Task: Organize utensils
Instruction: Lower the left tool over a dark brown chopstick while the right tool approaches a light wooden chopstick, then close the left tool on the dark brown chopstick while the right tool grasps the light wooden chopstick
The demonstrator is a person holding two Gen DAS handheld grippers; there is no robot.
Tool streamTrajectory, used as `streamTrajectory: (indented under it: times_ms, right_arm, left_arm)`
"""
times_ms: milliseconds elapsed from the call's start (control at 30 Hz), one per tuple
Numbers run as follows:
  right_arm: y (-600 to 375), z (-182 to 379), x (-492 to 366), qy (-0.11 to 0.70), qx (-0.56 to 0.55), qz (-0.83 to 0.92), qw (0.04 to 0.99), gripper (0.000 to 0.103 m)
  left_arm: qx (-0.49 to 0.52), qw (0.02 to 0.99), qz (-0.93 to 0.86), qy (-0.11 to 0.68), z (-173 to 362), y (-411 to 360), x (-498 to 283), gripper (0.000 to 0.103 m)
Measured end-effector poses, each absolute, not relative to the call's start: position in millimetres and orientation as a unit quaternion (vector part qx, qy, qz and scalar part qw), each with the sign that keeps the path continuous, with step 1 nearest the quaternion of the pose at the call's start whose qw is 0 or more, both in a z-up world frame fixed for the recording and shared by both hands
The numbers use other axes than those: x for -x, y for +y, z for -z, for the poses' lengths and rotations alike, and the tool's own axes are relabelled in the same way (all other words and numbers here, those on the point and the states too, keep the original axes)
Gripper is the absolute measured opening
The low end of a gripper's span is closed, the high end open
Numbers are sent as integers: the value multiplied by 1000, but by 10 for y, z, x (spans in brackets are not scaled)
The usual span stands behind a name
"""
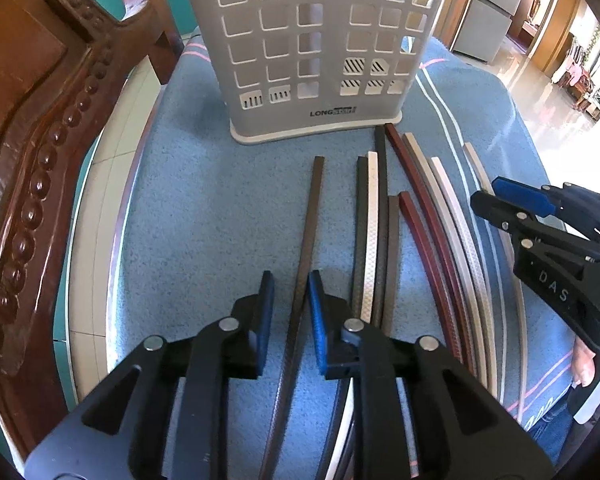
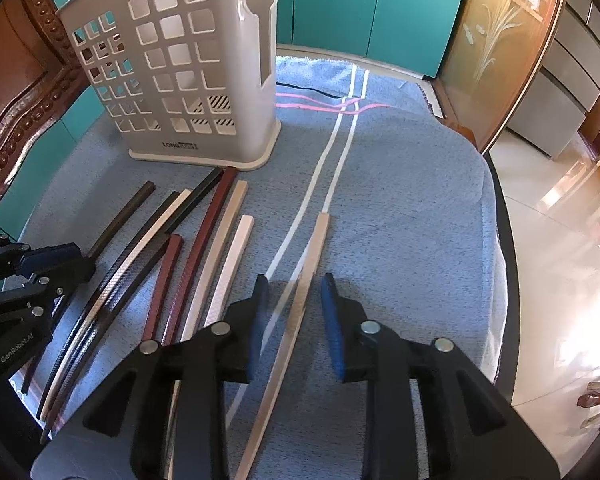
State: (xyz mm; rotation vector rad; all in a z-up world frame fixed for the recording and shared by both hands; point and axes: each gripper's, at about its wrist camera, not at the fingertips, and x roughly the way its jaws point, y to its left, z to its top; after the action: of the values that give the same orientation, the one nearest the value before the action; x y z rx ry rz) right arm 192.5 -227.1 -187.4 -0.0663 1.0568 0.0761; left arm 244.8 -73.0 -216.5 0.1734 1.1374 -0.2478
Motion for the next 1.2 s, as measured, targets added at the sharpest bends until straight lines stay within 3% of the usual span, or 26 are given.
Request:
streamTrajectory:
  times_ms: [167, 400, 767, 867, 1200]
  right_arm:
    - [-2199, 1892, -1892, 499, 44, -39, 864, 27]
    - [-2112, 1893, -1824, 493, 53, -53, 867, 12]
    - [-2101, 1852, -1800, 486, 50, -58, 871, 11]
    - [-2127, 1829, -1805, 485, 49, -55, 871, 11]
    - [-2397, 1728, -1826, 483, 3, -52, 874, 11]
  left_arm:
    - [-88, 833, 116, 535, 2155, -733, -2442, 19]
    - [-83, 832, 116, 536, 2147, -717, -2449, 19]
    - [-80, 832, 116, 536, 2141, -701, -2450, 19]
    - [-70, 831, 121, 539, 2135, -665, -2467, 8]
    - [-2, 831, 141, 538, 1993, -337, -2546, 7]
